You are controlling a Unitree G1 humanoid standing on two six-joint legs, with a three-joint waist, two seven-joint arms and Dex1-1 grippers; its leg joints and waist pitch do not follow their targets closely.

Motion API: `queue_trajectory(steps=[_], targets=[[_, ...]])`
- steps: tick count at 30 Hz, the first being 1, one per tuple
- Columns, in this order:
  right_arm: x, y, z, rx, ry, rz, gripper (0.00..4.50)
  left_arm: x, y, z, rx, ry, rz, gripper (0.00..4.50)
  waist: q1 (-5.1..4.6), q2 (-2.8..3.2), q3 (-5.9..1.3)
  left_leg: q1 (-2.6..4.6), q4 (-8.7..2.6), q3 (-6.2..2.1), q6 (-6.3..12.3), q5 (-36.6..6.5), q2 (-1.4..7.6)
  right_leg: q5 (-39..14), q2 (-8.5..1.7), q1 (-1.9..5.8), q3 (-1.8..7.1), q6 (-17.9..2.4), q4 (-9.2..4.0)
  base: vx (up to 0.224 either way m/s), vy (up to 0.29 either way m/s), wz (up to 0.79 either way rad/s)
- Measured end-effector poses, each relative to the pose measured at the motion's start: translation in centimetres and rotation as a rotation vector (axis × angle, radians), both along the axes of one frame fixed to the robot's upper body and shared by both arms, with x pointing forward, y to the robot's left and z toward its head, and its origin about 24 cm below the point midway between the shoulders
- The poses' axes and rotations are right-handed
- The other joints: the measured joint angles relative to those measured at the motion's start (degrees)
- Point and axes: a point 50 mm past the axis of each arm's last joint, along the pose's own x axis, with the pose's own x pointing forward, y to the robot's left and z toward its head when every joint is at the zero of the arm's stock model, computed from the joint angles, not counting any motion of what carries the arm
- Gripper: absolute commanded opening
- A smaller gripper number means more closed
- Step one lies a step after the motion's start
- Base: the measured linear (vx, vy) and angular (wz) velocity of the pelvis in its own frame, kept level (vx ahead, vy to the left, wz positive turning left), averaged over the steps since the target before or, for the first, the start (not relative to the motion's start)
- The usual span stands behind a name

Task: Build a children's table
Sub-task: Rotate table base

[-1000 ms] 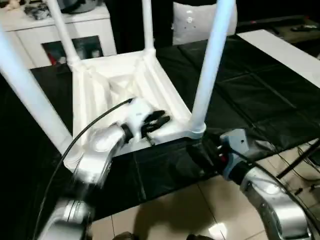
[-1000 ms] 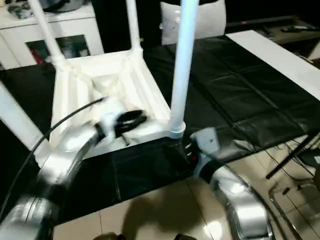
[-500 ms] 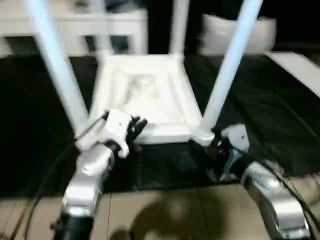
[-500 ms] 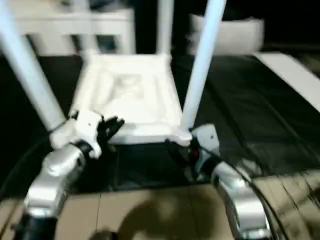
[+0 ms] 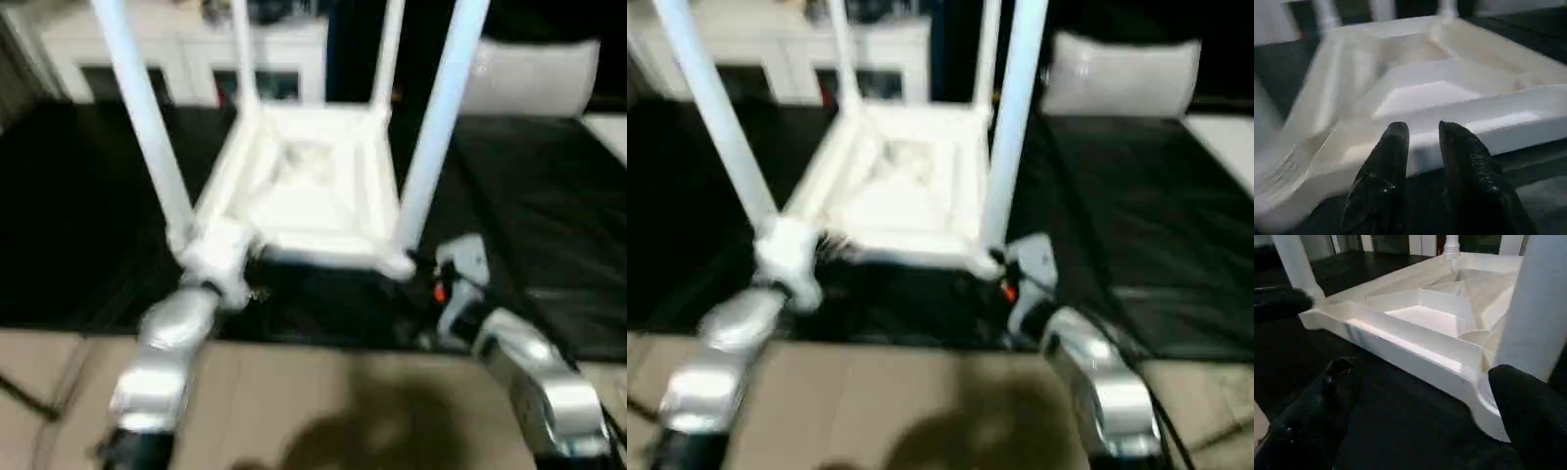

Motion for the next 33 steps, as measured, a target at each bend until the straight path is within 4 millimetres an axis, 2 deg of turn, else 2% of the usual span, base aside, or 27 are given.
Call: queue_trajectory(steps=[1, 2, 3, 4, 5, 6, 8, 11, 13, 17, 20, 22, 26, 29, 33], targets=[[0.2, -0.5, 0.1, -0.015, -0.012, -0.015, 4.50, -0.5, 0.1, -0.7, -0.006, 0.024, 0.016, 1.45, 0.13, 0.00, 0.32, 0.54, 0.62, -0.09, -0.26, -0.67, -0.30, -0.14, -0.44, -0.13, -0.30, 0.11, -0.49, -0.132, 0.023, -0.12], [0.5, -0.7, 0.2, -0.026, -0.023, -0.021, 4.50, -0.5, -0.2, -0.8, -0.012, 0.027, 0.017, 1.45, 0.18, -0.05, 0.46, 0.42, 1.26, -0.28, 0.38, -1.17, -0.29, -0.12, -0.55, -0.32, -0.33, 0.14, -0.63, -0.132, 0.023, -0.12], [0.8, -0.7, 0.3, -0.025, -0.035, -0.022, 4.50, -0.4, -0.1, -0.7, -0.010, 0.020, 0.027, 1.45, 0.20, 0.25, 0.48, 0.22, 0.51, -0.42, 0.09, -1.02, -0.18, -0.02, -0.74, -0.14, -0.65, 0.32, -0.75, -0.055, 0.056, -0.10], [0.9, -0.5, 0.3, -0.019, -0.038, -0.021, 4.50, -0.2, 0.0, -0.4, -0.008, 0.009, 0.044, 1.67, -0.04, 0.66, 0.43, 0.31, 0.23, -0.34, -0.19, -0.62, -0.08, 0.13, -0.79, -0.18, -0.88, 0.56, -1.25, -0.037, 0.069, 0.00], [1.1, -0.3, 0.0, -0.011, -0.028, -0.017, 4.50, -0.2, 0.4, -0.3, -0.005, 0.001, 0.077, 1.67, -0.70, 0.48, 0.49, 0.33, -0.49, -0.17, -0.13, -0.48, 0.16, 0.37, -0.68, 0.16, -1.12, 0.83, -2.59, -0.037, 0.069, 0.00], [1.3, 0.0, 0.0, -0.001, -0.025, -0.010, 4.50, -0.1, 0.9, -0.2, -0.001, -0.003, 0.120, 1.76, -1.42, 0.56, 0.49, 0.27, -0.79, -0.19, -0.11, -0.47, 0.44, 0.62, -0.56, 0.60, -1.49, 0.74, -3.65, -0.052, 0.087, -0.05], [2.0, 0.3, 0.4, 0.008, -0.047, 0.007, 4.50, 0.0, 2.3, 0.1, 0.010, -0.023, 0.217, 1.90, -2.61, 0.51, 0.46, -0.03, -0.80, -0.16, 0.21, -0.27, 0.65, 2.51, -0.49, 1.16, -1.83, 0.61, -5.46, -0.041, 0.100, -0.14], [2.7, 0.4, 0.9, 0.009, -0.061, 0.004, 4.50, 0.3, 3.3, 0.8, 0.023, -0.057, 0.298, 2.09, -3.65, 0.02, 0.63, 0.38, -0.78, 0.25, 0.29, -0.25, 0.41, 3.07, -0.97, 1.63, -1.89, 0.65, -6.16, -0.021, 0.069, 0.00], [2.9, 0.6, 0.7, 0.017, -0.053, 0.010, 4.50, 0.3, 3.8, 1.0, 0.028, -0.071, 0.315, 2.27, -3.75, -0.09, 0.68, 0.25, -0.80, 0.33, 0.30, -0.25, 0.39, 3.05, -1.10, 1.64, -2.03, 0.69, -6.50, 0.000, 0.025, -0.02], [3.5, 0.7, 0.4, 0.032, -0.049, 0.020, 4.50, 0.7, 4.3, 0.9, 0.057, -0.063, 0.343, 2.56, -3.73, -0.16, 0.67, -0.10, -0.79, 0.58, 0.93, -0.12, 0.37, 3.26, -1.15, 1.35, -1.88, 0.92, -6.51, 0.000, 0.000, 0.00], [4.0, 1.1, 0.7, 0.046, -0.069, 0.043, 4.50, 1.3, 5.0, 1.6, 0.070, -0.086, 0.392, 2.75, -3.44, -0.26, 0.59, -0.42, -0.77, 0.77, 1.10, -0.09, 0.37, 4.23, -1.22, 0.97, -1.72, 0.93, -6.39, 0.000, 0.000, 0.00], [4.5, 1.3, 0.9, 0.074, -0.080, 0.044, 4.50, 1.6, 5.6, 2.2, 0.076, -0.108, 0.427, 2.94, -2.99, -0.31, 0.50, -0.84, -0.88, 0.80, 1.11, -0.06, 0.45, 4.84, -1.17, 0.28, -1.69, 0.76, -6.11, 0.036, -0.027, -0.01], [5.0, 1.5, 0.9, 0.116, -0.094, 0.026, 4.50, 1.7, 5.8, 2.0, 0.091, -0.101, 0.435, 3.17, -2.49, -0.30, 0.48, -1.60, -0.96, 0.89, 1.48, 0.19, 0.51, 4.17, -1.18, -0.75, -1.69, 0.40, -5.16, 0.028, -0.020, 0.00], [5.8, 0.7, 0.9, 0.089, -0.115, -0.057, 4.50, 2.1, 5.5, 2.0, 0.086, -0.103, 0.413, 3.36, -1.83, -0.31, 0.49, -1.74, -0.93, 1.01, 1.48, 0.32, 0.56, 4.14, -1.19, -1.13, -1.69, 0.34, -4.94, 0.000, 0.000, 0.00], [6.4, -0.2, 0.7, 0.072, -0.113, -0.153, 4.50, 3.1, 5.2, 2.1, 0.078, -0.105, 0.325, 3.64, -0.85, -0.37, 0.52, -1.66, -0.94, 1.33, 1.34, 0.52, 0.74, 4.28, -1.19, -1.13, -1.68, 0.24, -4.94, 0.000, 0.000, 0.00]])
